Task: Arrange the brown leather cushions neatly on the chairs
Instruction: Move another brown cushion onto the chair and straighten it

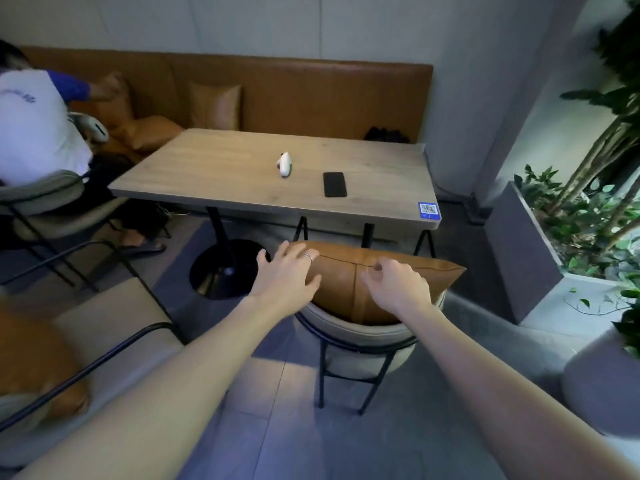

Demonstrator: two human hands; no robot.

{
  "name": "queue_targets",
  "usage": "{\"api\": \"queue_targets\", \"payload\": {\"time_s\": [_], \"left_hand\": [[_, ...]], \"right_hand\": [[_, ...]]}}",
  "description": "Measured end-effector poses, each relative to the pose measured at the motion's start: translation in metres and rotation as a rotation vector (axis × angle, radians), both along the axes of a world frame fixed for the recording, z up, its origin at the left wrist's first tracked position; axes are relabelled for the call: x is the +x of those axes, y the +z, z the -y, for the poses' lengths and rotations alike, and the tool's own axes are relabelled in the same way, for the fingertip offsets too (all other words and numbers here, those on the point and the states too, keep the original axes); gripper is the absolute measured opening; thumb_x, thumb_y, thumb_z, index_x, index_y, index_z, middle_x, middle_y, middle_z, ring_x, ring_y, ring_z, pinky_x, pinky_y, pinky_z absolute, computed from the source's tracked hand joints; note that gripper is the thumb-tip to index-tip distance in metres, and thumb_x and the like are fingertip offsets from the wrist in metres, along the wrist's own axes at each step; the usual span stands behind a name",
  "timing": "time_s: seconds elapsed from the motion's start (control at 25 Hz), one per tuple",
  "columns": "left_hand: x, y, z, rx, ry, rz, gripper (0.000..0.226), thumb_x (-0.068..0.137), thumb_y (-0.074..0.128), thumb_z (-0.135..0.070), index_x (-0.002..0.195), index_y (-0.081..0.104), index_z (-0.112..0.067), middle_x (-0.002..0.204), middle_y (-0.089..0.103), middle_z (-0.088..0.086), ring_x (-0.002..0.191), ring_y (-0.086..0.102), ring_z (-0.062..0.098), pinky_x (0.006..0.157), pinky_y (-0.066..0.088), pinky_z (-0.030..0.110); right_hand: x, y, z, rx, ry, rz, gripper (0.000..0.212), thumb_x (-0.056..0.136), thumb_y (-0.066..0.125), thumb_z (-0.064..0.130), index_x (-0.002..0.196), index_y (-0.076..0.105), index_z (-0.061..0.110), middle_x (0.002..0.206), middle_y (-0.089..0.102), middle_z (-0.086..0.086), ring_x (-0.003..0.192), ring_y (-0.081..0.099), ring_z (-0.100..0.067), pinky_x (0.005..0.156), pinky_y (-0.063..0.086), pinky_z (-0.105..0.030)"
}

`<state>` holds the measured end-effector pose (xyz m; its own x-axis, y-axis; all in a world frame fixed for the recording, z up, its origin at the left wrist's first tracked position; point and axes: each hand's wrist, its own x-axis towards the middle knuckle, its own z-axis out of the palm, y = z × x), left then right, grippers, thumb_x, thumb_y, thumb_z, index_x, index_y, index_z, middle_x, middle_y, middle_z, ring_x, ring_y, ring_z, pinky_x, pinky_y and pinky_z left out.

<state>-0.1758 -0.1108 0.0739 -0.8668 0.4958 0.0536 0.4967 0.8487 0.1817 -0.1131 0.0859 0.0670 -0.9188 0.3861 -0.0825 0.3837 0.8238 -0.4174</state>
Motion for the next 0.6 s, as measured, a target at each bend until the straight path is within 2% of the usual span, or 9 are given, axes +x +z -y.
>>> {"api": "queue_targets", "payload": {"time_s": [0.16, 0.32, 0.48, 0.6], "left_hand": [[0.024, 0.060, 0.108, 0.046, 0.115, -0.081, 0.052, 0.103, 0.043, -0.044, 0.151, 0.039, -0.025, 0.165, 0.030, 0.003, 0.153, 0.017, 0.029, 0.117, 0.014, 0.061], [0.047, 0.106, 0.229, 0.095, 0.223, -0.196, 0.052, 0.101, 0.044, -0.048, 0.149, 0.042, -0.025, 0.163, 0.034, 0.002, 0.151, 0.022, 0.029, 0.116, 0.019, 0.061], [0.076, 0.142, 0.363, 0.113, 0.363, -0.258, 0.051, 0.100, 0.045, -0.049, 0.146, 0.045, -0.025, 0.162, 0.035, 0.003, 0.150, 0.024, 0.029, 0.115, 0.022, 0.062], [0.098, 0.153, 0.452, 0.113, 0.473, -0.255, 0.050, 0.100, 0.047, -0.048, 0.144, 0.048, -0.024, 0.161, 0.036, 0.003, 0.149, 0.025, 0.029, 0.112, 0.025, 0.062]], "right_hand": [[0.009, 0.058, 0.112, 0.083, 0.138, -0.168, 0.051, 0.098, 0.043, 0.057, 0.128, 0.057, 0.019, 0.120, 0.069, -0.011, 0.110, 0.064, -0.036, 0.095, 0.049, -0.053], [0.012, 0.107, 0.229, 0.136, 0.253, -0.247, 0.057, 0.099, 0.038, 0.060, 0.134, 0.053, 0.017, 0.124, 0.067, -0.011, 0.114, 0.062, -0.035, 0.097, 0.045, -0.052], [0.014, 0.156, 0.360, 0.065, 0.376, -0.315, 0.055, 0.098, 0.040, 0.060, 0.130, 0.056, 0.018, 0.119, 0.069, -0.011, 0.111, 0.063, -0.035, 0.099, 0.047, -0.057], [0.017, 0.173, 0.449, 0.011, 0.459, -0.334, 0.056, 0.098, 0.040, 0.060, 0.132, 0.054, 0.018, 0.124, 0.067, -0.012, 0.114, 0.061, -0.035, 0.100, 0.046, -0.057]]}}
